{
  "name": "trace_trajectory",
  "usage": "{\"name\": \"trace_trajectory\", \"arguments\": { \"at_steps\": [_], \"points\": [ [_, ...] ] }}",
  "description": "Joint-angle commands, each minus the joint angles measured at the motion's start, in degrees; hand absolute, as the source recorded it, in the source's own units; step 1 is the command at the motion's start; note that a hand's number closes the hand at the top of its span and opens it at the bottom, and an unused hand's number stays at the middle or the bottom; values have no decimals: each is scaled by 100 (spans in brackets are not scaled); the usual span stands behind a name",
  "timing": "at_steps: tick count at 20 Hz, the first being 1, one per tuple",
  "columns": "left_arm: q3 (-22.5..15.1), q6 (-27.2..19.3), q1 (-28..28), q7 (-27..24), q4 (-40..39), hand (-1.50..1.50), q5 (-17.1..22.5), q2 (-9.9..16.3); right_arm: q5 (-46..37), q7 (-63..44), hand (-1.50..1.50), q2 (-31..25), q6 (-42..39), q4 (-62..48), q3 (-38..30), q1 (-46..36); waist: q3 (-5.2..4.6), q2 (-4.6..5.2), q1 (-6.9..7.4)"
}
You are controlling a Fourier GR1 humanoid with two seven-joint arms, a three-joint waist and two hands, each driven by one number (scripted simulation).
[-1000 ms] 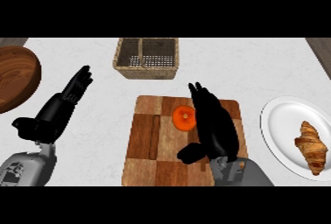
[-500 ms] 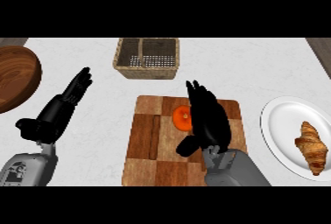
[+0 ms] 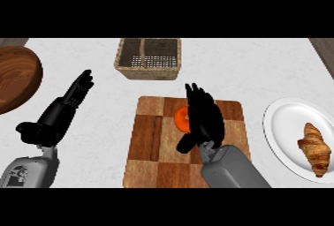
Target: Pick the squash from the cutting board and place it in the basket
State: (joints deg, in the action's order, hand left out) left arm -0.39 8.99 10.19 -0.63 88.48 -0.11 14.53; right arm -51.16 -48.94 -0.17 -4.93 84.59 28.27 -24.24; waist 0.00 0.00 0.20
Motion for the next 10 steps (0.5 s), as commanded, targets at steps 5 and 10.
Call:
{"name": "trace_trajectory", "arguments": {
  "at_steps": [5,10],
  "points": [
    [206,155,-63,68,176,0,-50,-76,60,198,-150,16,-126,-702,-457,-341,0,-1,-4],
    [254,350,-261,117,392,0,-24,-70,176,115,-150,16,100,-914,-252,-292,0,-2,5]
  ]
}}
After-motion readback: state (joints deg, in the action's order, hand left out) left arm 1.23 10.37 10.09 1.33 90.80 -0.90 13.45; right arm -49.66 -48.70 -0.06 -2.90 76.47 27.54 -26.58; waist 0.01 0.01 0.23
